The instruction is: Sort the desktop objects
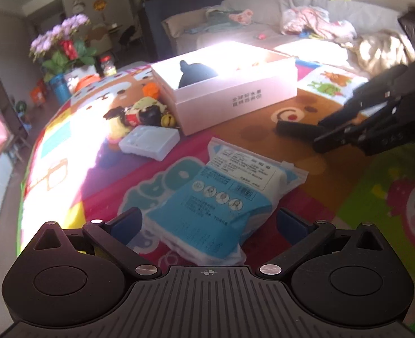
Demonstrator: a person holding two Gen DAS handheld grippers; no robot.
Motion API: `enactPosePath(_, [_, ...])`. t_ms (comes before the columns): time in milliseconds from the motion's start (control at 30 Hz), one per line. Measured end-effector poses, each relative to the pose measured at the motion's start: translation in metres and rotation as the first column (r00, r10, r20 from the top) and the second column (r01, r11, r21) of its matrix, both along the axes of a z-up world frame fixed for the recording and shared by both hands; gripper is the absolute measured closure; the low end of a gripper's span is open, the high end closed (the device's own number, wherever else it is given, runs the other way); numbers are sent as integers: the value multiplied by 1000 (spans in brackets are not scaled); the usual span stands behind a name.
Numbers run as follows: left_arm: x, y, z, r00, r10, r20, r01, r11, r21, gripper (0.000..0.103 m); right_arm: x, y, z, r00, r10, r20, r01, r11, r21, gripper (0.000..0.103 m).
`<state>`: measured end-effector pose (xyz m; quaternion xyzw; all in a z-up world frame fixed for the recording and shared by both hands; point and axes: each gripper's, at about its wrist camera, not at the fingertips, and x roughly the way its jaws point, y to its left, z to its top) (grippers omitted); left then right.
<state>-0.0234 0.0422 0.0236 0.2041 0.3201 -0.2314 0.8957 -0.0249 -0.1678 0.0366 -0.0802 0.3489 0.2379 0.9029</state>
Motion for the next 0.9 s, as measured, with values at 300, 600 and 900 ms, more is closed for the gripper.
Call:
enactPosePath(300, [38,-36,-9,998,29,54,-32,998,50,0,-16,-15,6,997,-48,63,49,998,-26,48])
enactPosePath(600, [41,-23,6,966,257,-19,-258,959,-117,0,-9,-7,-2,995,-75,73,78,996,-46,35])
enactPosePath(900, [32,-16,-14,931,344,-123,-354,932,-80,0,-1,7,-9,996,-62,61,65,997,-45,34])
